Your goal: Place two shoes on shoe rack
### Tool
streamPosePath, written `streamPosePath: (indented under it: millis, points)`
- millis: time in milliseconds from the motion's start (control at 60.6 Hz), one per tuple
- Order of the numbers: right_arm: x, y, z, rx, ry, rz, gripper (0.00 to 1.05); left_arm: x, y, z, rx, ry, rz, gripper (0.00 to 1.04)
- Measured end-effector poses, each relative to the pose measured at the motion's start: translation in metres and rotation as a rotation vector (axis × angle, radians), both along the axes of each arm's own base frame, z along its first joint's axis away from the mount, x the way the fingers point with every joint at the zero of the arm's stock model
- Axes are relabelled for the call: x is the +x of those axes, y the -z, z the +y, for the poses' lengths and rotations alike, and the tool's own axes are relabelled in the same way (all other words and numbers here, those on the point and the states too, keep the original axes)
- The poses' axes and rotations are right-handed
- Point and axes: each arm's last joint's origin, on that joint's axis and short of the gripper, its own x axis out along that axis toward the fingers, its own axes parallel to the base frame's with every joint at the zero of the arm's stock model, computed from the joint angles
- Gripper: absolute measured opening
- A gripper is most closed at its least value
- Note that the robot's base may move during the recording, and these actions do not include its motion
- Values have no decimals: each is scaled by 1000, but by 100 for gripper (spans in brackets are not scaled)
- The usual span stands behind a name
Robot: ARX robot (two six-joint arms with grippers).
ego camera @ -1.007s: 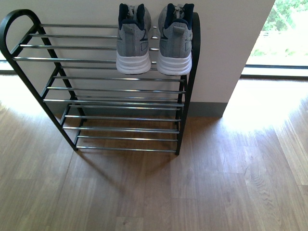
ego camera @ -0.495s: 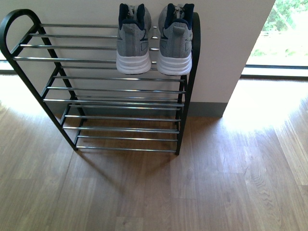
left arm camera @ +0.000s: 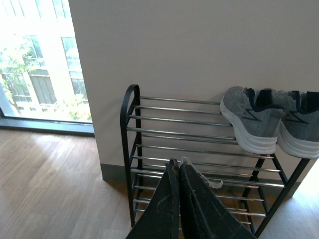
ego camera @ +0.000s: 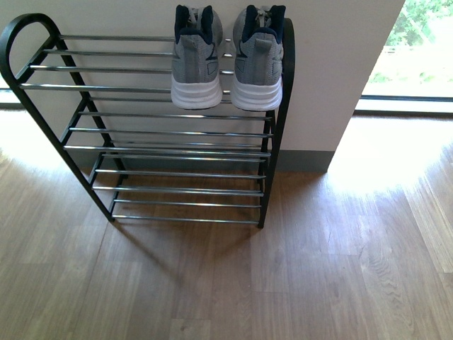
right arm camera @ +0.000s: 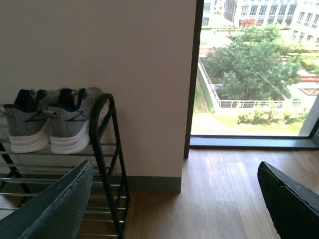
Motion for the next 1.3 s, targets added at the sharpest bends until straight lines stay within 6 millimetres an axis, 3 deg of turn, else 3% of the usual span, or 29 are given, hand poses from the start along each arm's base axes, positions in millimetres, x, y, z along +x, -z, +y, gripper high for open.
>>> streamPosePath:
  millis: [149,644,1304]
  points:
    - [0,0,0,0,0,0,96,0,0,0,0,-1,-1,5]
    - [0,0,0,0,2,0,96,0,0,0,0,-1,-1,96]
    - [0,0,0,0,5,0,96,0,0,0,2,0,-1,95]
